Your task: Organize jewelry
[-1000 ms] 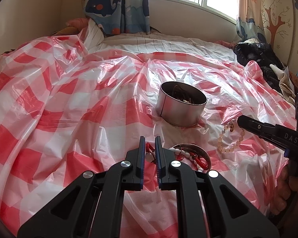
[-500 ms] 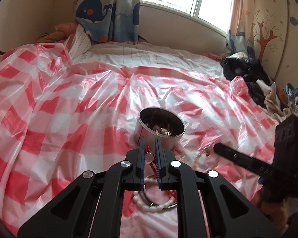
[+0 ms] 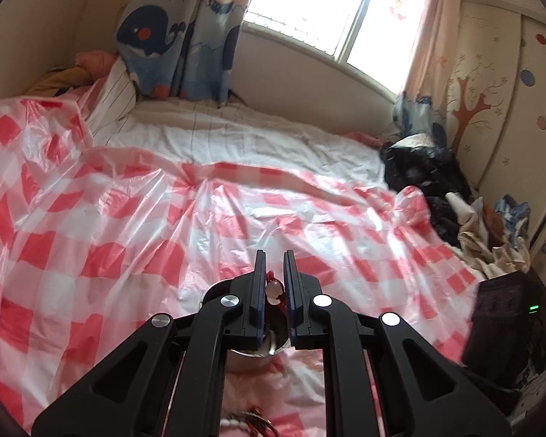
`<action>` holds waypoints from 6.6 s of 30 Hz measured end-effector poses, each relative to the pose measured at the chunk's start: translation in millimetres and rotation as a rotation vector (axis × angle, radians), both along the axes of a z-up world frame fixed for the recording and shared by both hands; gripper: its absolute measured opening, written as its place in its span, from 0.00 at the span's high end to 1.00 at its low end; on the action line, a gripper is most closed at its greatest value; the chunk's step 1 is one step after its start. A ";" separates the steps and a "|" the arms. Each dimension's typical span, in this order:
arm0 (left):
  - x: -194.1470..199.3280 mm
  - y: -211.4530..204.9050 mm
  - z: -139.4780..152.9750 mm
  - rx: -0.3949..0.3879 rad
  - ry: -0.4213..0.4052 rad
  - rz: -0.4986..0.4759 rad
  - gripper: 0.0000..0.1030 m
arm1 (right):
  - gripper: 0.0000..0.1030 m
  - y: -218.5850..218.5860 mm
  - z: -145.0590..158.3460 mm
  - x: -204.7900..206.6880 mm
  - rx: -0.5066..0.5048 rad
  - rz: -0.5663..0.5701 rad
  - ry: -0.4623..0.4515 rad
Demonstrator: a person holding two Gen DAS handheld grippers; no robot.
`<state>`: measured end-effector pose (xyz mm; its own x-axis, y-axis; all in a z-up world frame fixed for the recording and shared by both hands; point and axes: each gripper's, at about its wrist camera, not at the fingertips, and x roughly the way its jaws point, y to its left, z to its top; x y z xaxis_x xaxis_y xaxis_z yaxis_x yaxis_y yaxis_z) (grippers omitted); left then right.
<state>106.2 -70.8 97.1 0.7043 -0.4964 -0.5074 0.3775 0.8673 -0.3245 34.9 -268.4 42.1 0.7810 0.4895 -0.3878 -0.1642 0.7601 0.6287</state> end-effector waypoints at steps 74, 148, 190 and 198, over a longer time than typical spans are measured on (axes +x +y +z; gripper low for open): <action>-90.9 98.3 -82.0 -0.008 0.167 0.084 0.53 | 0.55 75.1 -45.9 -16.6 -0.364 0.182 0.226; -105.8 52.9 -43.2 0.019 0.108 -0.123 0.94 | 0.93 11.8 -35.2 -40.5 -0.271 0.005 0.202; 12.7 36.6 -79.5 0.052 0.227 0.088 0.83 | 0.92 32.8 -10.5 79.8 -0.396 -0.026 0.089; -40.8 39.3 -93.2 0.113 0.219 0.024 0.80 | 0.78 30.9 -5.3 55.6 -0.422 -0.052 0.104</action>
